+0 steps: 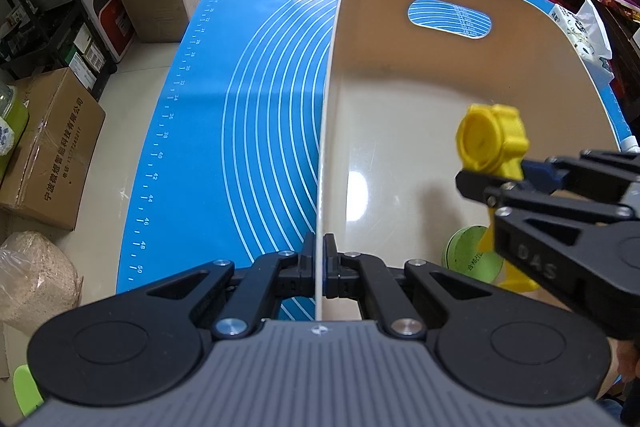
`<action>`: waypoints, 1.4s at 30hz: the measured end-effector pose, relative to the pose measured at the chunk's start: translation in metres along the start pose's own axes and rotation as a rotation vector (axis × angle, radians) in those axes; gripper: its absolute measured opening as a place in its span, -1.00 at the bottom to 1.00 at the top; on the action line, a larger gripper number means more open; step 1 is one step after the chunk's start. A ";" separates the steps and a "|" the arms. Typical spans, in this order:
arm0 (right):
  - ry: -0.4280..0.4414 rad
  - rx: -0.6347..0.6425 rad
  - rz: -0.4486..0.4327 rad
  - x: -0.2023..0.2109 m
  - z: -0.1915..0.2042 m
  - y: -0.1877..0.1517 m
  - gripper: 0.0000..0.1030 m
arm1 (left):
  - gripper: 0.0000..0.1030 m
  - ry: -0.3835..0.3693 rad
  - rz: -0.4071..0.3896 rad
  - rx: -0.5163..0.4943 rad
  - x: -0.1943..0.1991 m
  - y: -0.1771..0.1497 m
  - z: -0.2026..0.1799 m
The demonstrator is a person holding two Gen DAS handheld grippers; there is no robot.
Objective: Organize rigid objects
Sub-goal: 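Lower the yellow toy into the beige bin and open the right tool, then grasp the small white charger with the right tool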
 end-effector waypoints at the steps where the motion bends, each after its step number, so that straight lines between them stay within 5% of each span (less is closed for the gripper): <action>1: 0.001 -0.007 0.023 -0.005 -0.001 -0.001 -0.38 | -0.94 0.000 0.000 0.000 0.000 0.000 0.000; 8: -0.002 -0.041 0.116 -0.023 -0.007 -0.006 -0.37 | -0.93 0.007 0.003 -0.004 0.000 0.000 -0.002; 11: -0.005 -0.045 0.109 -0.021 -0.007 -0.007 -0.15 | -0.93 0.009 0.003 -0.005 -0.001 0.001 -0.002; 19: 0.013 -0.052 0.004 0.010 -0.013 -0.013 0.22 | -0.93 0.006 0.003 -0.002 -0.001 0.000 -0.003; 34: -0.015 -0.149 -0.280 0.114 -0.075 -0.029 0.41 | -0.93 0.005 0.003 -0.001 0.000 0.000 -0.003; 42: -0.127 -0.189 -0.284 0.117 -0.116 -0.051 0.49 | -0.93 0.003 0.003 0.000 -0.001 0.000 -0.002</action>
Point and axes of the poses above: each gripper's, at about its wrist camera, not at the fingertips, and x roughly against the way its jaws point, z to its left, y to its top, the point moved 4 cm from there along -x, roughly the way its jaws point, and after that the axes turned 15 degrees about z, right-handed, at the moved point
